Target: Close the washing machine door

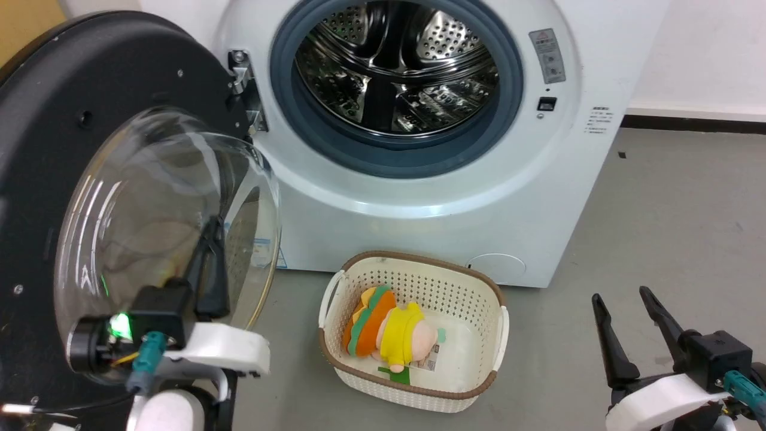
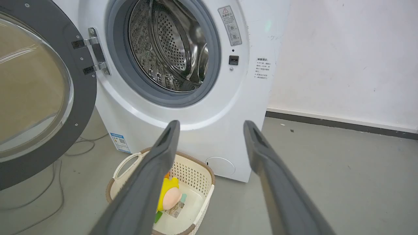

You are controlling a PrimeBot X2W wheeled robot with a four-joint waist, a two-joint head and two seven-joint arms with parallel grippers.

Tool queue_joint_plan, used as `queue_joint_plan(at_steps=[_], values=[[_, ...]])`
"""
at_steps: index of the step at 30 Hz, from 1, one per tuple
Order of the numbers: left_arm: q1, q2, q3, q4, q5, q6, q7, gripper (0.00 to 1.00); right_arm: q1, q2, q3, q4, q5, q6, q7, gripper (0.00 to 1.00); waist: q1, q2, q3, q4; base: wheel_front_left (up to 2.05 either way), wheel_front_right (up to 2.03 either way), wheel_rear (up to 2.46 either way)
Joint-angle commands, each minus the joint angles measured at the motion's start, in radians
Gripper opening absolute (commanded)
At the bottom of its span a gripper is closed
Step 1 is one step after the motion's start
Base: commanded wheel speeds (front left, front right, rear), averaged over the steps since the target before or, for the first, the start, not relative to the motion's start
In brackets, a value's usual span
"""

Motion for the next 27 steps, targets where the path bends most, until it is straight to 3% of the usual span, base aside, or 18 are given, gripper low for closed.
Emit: queue_joint_plan(at_steps=[1, 10, 27], values=[[-0.025, 0.009, 0.004, -0.015, -0.008, 0.009, -0.01, 0.0, -0.007, 0.001, -0.007, 0.001, 0.012, 0.0, -0.01, 1.0, 0.0, 0.0, 0.003, 0.008, 0.0, 0.0, 0.0], [-0.108, 0.015, 0.063, -0.096, -0.055, -0.007, -0.029, 0.0, -0.01, 0.002, -0.03, 0.003, 0.02, 0.0, -0.029, 1.0, 0.0, 0.0, 0.015, 0.058, 0.0, 0.0, 0.0], [-0.292, 0.036, 0.26, -0.121, -0.184, -0.102, -0.064, 0.0, -0.012, 0.002, -0.062, 0.017, 0.037, 0.0, -0.064, 1.0, 0.0, 0.0, 0.03, 0.158, 0.0, 0.0, 0.0]])
